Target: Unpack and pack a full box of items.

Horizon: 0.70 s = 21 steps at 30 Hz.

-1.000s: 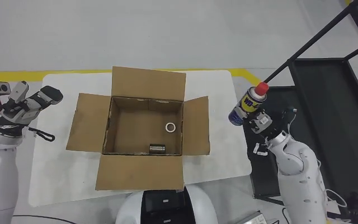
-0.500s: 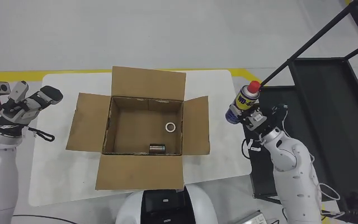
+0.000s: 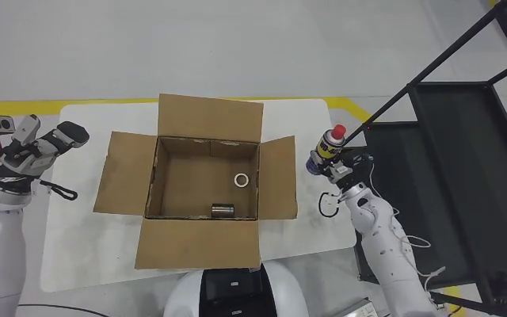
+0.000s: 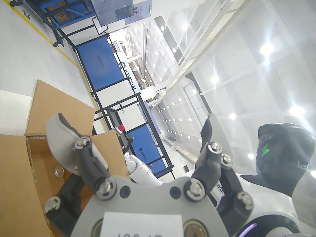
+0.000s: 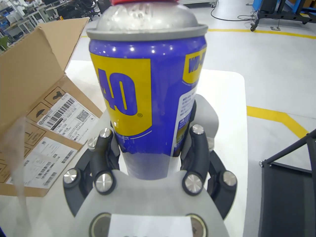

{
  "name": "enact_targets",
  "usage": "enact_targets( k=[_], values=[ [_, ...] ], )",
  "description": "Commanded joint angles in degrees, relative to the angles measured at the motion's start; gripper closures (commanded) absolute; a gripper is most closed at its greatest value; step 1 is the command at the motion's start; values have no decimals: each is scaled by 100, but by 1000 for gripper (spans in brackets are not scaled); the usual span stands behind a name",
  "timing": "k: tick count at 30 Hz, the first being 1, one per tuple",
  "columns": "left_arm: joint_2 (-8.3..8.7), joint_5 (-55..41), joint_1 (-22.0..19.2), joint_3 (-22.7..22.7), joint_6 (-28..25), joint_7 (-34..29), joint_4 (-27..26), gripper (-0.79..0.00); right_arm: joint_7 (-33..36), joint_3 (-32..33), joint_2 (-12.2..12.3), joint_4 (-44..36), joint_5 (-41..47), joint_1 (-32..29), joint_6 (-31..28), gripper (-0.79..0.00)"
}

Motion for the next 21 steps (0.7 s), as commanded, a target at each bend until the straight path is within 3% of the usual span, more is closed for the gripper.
enact_targets(
  k=[1, 11, 21],
  values=[
    [0, 0, 0, 0, 0, 0, 0, -785, -320, -102, -13, 458, -109, 222, 67, 0],
    [0, 0, 0, 0, 0, 0, 0, -785, -1128, -602, -103, 2224, -397, 1196, 331, 0],
    [0, 0, 0, 0, 0, 0, 0, -785, -1761, -1058, -224, 3305, -664, 1788, 639, 0]
  ],
)
